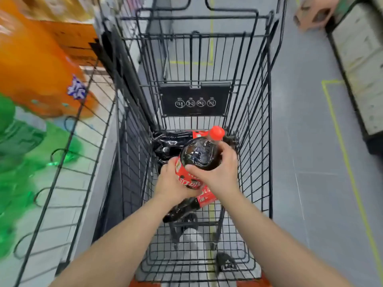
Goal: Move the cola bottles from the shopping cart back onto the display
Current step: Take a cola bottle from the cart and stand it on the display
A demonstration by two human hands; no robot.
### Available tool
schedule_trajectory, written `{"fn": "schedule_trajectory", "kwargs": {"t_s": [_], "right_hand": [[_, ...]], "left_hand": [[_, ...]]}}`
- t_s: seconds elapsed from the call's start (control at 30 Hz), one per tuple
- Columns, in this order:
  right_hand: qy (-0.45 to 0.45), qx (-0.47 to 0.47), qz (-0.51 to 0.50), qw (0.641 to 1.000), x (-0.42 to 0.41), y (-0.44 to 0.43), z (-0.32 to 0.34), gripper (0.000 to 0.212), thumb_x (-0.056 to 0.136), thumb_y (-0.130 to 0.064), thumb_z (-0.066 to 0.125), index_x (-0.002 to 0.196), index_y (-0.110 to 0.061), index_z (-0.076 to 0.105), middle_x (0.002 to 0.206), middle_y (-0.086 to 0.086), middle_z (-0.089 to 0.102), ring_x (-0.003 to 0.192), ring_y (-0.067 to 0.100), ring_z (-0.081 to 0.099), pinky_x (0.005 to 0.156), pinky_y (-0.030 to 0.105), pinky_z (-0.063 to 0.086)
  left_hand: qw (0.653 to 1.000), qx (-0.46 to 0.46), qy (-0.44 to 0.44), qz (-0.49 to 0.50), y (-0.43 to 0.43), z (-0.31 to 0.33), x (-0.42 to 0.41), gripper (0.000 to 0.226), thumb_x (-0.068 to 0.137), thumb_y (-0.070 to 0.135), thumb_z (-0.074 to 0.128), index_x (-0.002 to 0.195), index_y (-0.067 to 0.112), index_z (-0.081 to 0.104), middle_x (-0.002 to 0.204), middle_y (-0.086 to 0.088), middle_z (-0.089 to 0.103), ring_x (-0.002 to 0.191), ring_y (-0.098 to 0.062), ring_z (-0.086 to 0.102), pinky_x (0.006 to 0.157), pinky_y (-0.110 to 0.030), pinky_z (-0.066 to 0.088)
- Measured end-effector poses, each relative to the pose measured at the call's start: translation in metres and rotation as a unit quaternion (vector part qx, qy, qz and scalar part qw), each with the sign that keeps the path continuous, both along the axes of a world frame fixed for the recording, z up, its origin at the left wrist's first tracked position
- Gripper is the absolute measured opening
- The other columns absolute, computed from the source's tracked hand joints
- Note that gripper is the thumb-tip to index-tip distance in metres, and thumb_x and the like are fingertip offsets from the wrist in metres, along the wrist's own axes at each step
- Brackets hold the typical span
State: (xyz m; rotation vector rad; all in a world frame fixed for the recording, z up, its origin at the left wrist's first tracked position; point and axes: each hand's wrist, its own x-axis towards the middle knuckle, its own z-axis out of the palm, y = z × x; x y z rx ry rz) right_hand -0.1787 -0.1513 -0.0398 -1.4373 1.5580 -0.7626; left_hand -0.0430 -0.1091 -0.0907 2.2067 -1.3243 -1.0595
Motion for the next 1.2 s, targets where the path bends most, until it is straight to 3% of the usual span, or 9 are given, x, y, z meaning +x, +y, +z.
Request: {"fn": "schedule_trajectory", "kwargs": {"t_s": [0.13,0.3,0.43,0.53,0.6,0.77,0.93,1.03,1.2], "right_hand": [[-0.032,-0.016,0.141,0.989,-0.023,0.014,0.035,0.107,0.056,-0.043,0.089,0.144,-0.035,0.029,0.141,-0.005,0.035,0.132,0.007,0.03,0.111,0.03,0.029],[-0.048,-0.056,0.25,0.965,-0.04,0.059,0.081,0.114,0.052,-0.047,0.089,0.145,-0.038,0.025,0.131,-0.031,0.037,0.128,0.0,0.038,0.11,0.03,0.034],[-0.023,-0.109,0.315,0.943,-0.046,0.1,0.122,0.117,0.046,-0.057,0.086,0.144,-0.039,0.025,0.141,-0.023,0.04,0.126,-0.002,0.041,0.105,0.026,0.036],[-0.019,-0.146,0.357,0.922,-0.04,0.133,0.155,0.107,0.043,-0.061,0.083,0.133,-0.049,0.028,0.134,-0.022,0.048,0.12,0.001,0.049,0.103,0.031,0.042],[-0.027,-0.168,0.386,0.907,-0.033,0.153,0.174,0.103,0.038,-0.067,0.077,0.127,-0.054,0.028,0.13,-0.021,0.051,0.119,0.005,0.052,0.102,0.037,0.044],[-0.05,-0.197,0.46,0.864,-0.003,0.206,0.212,0.103,0.042,-0.066,0.08,0.13,-0.056,0.026,0.126,-0.027,0.05,0.121,0.006,0.053,0.102,0.036,0.044],[-0.098,-0.227,0.526,0.813,0.041,0.271,0.239,0.104,0.042,-0.067,0.079,0.132,-0.052,0.029,0.126,-0.033,0.046,0.119,-0.001,0.049,0.102,0.036,0.043],[-0.128,-0.237,0.552,0.789,0.071,0.313,0.254,0.105,0.046,-0.059,0.085,0.135,-0.051,0.029,0.112,-0.044,0.039,0.112,-0.01,0.045,0.101,0.028,0.042],[-0.173,-0.267,0.583,0.748,0.132,0.378,0.269,0.106,0.043,-0.058,0.086,0.133,-0.053,0.03,0.129,-0.032,0.045,0.124,0.001,0.048,0.103,0.038,0.043]], "left_hand": [[0.99,-0.048,0.058,0.117,0.039,0.039,-0.027,0.099,0.024,0.06,0.088,0.11,0.038,0.043,0.107,0.011,0.06,0.1,-0.01,0.061,0.085,-0.04,0.055],[0.969,-0.104,0.059,0.217,0.104,0.084,-0.063,0.104,0.025,0.055,0.091,0.114,0.035,0.041,0.111,0.012,0.061,0.102,-0.009,0.061,0.09,-0.036,0.053],[0.941,-0.164,0.048,0.291,0.155,0.116,-0.086,0.098,0.03,0.049,0.092,0.111,0.034,0.039,0.109,0.012,0.059,0.1,-0.01,0.061,0.087,-0.034,0.053],[0.915,-0.203,0.052,0.345,0.193,0.144,-0.091,0.094,0.037,0.045,0.094,0.113,0.034,0.04,0.107,0.016,0.058,0.1,-0.006,0.06,0.084,-0.029,0.051],[0.905,-0.215,0.04,0.365,0.22,0.165,-0.09,0.082,0.043,0.042,0.094,0.104,0.037,0.04,0.096,0.021,0.056,0.09,0.0,0.058,0.076,-0.022,0.048],[0.858,-0.283,0.029,0.427,0.287,0.203,-0.078,0.073,0.048,0.024,0.096,0.096,0.033,0.042,0.09,0.016,0.061,0.081,0.006,0.06,0.062,-0.003,0.044],[0.804,-0.347,-0.005,0.482,0.358,0.229,-0.051,0.068,0.045,0.015,0.097,0.089,0.03,0.048,0.08,0.02,0.069,0.08,0.002,0.066,0.068,-0.011,0.049],[0.785,-0.36,-0.042,0.503,0.403,0.245,-0.027,0.073,0.042,0.026,0.097,0.09,0.026,0.043,0.09,0.008,0.065,0.079,-0.003,0.06,0.075,-0.024,0.05],[0.747,-0.394,-0.092,0.527,0.47,0.257,0.031,0.081,0.04,0.023,0.097,0.099,0.039,0.043,0.098,0.023,0.059,0.088,0.018,0.056,0.078,-0.011,0.047]]}}
